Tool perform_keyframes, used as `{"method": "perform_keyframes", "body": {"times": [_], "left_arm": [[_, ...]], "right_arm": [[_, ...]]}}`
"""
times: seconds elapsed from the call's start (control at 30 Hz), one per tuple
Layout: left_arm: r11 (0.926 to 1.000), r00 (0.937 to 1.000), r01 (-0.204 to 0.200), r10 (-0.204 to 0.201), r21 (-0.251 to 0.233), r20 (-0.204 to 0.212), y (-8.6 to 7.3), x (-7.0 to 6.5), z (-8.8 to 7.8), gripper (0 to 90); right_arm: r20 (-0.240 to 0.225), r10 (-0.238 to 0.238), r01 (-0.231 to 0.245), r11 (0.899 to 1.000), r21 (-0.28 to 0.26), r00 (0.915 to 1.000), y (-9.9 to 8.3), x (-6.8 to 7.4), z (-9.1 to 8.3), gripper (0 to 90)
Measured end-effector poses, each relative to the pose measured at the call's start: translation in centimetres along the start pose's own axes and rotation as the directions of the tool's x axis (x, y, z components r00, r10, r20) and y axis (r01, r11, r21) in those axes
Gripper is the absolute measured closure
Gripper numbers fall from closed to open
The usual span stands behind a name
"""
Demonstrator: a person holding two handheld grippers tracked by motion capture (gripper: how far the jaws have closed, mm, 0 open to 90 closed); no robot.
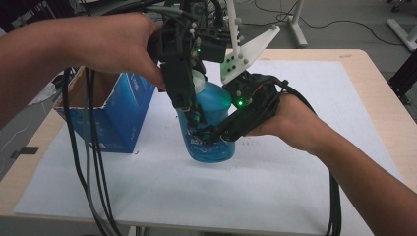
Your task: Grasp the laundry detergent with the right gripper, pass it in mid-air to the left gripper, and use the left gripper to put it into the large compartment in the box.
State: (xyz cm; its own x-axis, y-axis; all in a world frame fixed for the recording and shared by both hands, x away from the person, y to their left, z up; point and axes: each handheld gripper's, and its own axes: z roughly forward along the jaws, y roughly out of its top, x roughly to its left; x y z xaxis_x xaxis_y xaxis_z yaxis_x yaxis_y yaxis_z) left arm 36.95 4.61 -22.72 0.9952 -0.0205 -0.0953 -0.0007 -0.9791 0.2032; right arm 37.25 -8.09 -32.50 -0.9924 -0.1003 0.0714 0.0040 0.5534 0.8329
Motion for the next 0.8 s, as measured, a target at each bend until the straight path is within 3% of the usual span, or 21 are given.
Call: {"method": "perform_keyframes", "body": {"times": [0.2,0.33,0.47,0.6,0.67,0.7,0.8], "left_arm": [[1.0000,1.0000,-0.001,0.001,0.005,0.001,0.2,-0.2,-0.7,37.6],[0.9995,0.9999,0.009,-0.009,0.030,0.006,0.2,-0.2,-1.0,37.7],[0.9986,0.9996,0.029,-0.029,0.044,0.001,-0.1,-0.2,-1.2,37.6],[0.9967,0.9978,0.067,-0.067,0.046,-0.004,-0.7,0.2,-1.6,37.6],[0.9954,0.9962,0.086,-0.085,0.044,-0.017,-1.1,0.4,-2.0,37.6],[0.9943,0.9950,0.098,-0.097,0.041,-0.021,-1.3,0.6,-2.3,37.6],[0.9893,0.9887,0.142,-0.141,0.032,-0.051,-1.7,1.1,-3.3,37.6]], "right_arm": [[0.004,-0.005,0.005,1.000,-0.018,1.0000,0.1,0.2,-0.3,43.1],[0.046,-0.012,0.012,1.000,-0.002,0.9989,0.1,0.5,-0.8,31.1],[0.063,0.022,-0.022,1.000,-0.007,0.9978,-0.1,0.4,-1.9,22.6],[0.082,0.055,-0.057,0.998,0.024,0.9951,-0.7,0.2,-3.0,22.2],[0.097,0.097,-0.101,0.994,0.036,0.9906,-0.9,0.1,-3.7,19.1],[0.115,0.117,-0.123,0.991,0.051,0.9865,-1.0,0.1,-3.9,12.2],[0.162,0.193,-0.214,0.970,0.119,0.9678,-1.3,-0.1,-4.6,11.2]]}}
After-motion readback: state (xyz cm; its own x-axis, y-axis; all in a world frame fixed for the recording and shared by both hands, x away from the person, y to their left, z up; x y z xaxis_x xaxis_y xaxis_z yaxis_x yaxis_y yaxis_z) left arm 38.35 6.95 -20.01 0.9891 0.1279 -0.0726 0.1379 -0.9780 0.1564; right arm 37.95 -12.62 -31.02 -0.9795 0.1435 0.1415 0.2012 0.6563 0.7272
